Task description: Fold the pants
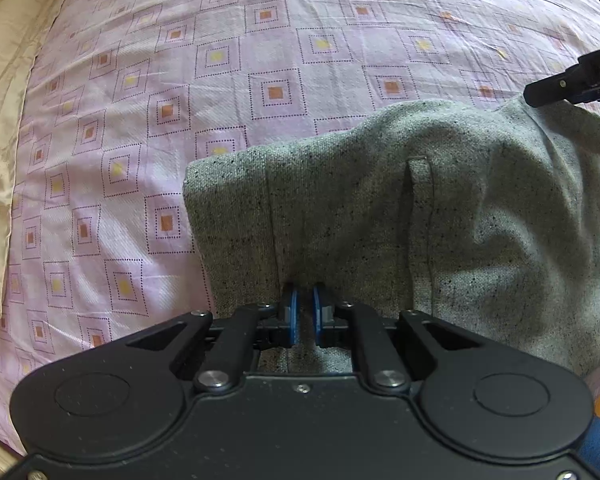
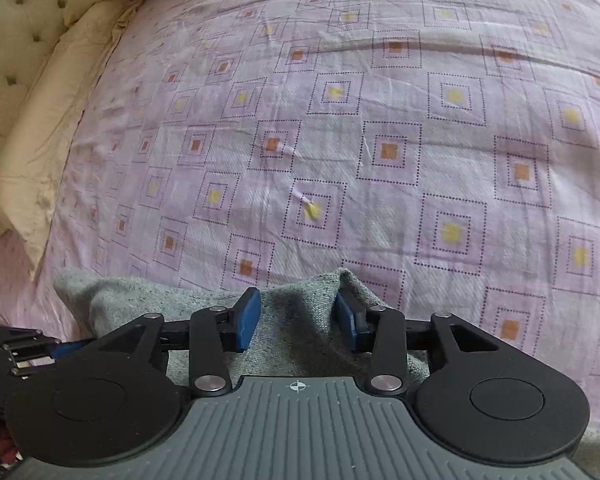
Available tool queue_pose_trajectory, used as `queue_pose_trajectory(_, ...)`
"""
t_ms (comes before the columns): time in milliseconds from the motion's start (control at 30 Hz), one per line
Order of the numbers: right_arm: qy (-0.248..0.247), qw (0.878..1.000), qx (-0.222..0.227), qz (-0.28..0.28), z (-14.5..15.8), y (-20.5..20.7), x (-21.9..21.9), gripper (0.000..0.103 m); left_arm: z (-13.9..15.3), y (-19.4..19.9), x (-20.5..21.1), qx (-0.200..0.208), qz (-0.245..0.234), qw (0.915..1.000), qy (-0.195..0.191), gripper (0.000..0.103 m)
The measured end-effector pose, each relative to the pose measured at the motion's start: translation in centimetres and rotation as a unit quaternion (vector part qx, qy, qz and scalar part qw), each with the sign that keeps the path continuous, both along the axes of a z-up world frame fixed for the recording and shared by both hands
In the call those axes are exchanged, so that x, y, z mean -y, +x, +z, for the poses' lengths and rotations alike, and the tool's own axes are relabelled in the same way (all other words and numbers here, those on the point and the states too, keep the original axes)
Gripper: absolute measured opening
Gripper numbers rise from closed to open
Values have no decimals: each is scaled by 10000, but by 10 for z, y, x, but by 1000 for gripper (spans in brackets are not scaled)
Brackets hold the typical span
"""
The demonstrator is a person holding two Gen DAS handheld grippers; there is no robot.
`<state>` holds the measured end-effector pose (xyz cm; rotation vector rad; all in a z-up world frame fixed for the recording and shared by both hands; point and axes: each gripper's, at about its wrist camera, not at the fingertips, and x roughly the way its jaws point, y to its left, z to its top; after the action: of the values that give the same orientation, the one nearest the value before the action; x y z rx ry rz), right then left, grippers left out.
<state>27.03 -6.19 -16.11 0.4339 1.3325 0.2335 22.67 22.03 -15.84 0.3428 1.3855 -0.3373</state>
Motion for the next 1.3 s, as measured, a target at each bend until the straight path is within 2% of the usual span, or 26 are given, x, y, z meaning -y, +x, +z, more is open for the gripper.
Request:
queue_pose_trajectory(67,142,9998,-49,-91,-1,-2,4,40,12,1,-1,13,-68,9999,-106,18)
queue_pose_trajectory(100,185,9997,11,-127,-1,-4,6,36,21,2,-2,37,-83,9997,-219,18)
queue_pose_trajectory(133,132,9997,119,-141,1,-6,6,14,33,4,-4,116,-103,9991,-391,18)
queue_pose_trajectory(167,-16,9997,185,-142,6,-8,5,4,44,7,-5,226,-125,9982,-532,18)
queue_pose_trajectory(200,-33,9994,290,-172,10,-9,5,4,54,11,-5,375,-163,9972,-627,19)
queue_pose_trajectory(233,-104,9984,464,-306,18,-10,6,4,62,16,-5,519,-188,9962,-677,27)
queue_pose_trajectory(267,-136,9976,533,-424,21,-9,8,4,68,22,-3,696,-203,9948,-710,46)
queue_pose_trajectory(333,-246,9969,544,-511,15,-4,10,4,69,39,3,981,-222,9926,-673,60)
queue_pose_trajectory(400,-372,9967,547,-476,10,-3,5,4,60,54,13,1157,-300,9917,-472,58)
queue_pose_trajectory(467,-440,9962,532,-535,7,-4,1,4,45,67,23,1164,-459,9919,-237,60)
queue_pose_trajectory(533,-499,9956,546,-584,8,-4,-1,4,20,73,29,787,-636,9949,-5,62)
queue_pose_trajectory(633,-557,9947,587,-640,10,-4,-3,4,0,64,24,386,-817,9958,-140,60)
queue_pose_trajectory(700,-618,9940,638,-632,14,-6,-4,4,3,55,22,304,-821,9958,-279,50)
queue_pose_trajectory(733,-673,9935,678,-614,16,-7,-5,4,6,53,20,284,-725,9964,-334,42)
queue_pose_trajectory(833,-802,9915,799,-640,23,-5,-10,4,20,51,17,540,-331,9978,-175,29)
queue_pose_trajectory(867,-806,9907,854,-683,26,-4,-10,4,22,53,16,652,-249,9975,-72,12)
queue_pose_trajectory(900,-822,9899,907,-715,28,-1,-9,4,21,59,17,811,-209,9963,210,5)
queue_pose_trajectory(967,-917,9888,927,-731,24,8,-6,4,9,73,17,940,-202,9928,712,5)
queue_pose_trajectory(1000,-938,9894,832,-734,17,15,-4,4,3,81,12,830,-103,9933,797,5)
queue_pose_trajectory(1033,-941,9906,659,-743,8,22,-2,4,3,87,6,746,61,9945,728,5)
queue_pose_trajectory(1100,-903,9915,470,-815,-6,28,0,6,17,89,-6,825,396,9947,459,8)
queue_pose_trajectory(1167,-819,9893,589,-1051,-3,23,2,13,35,83,-9,944,517,9938,289,13)
queue_pose_trajectory(1300,-707,9815,1099,-1401,25,1,4,16,60,66,2,915,404,9950,-75,14)
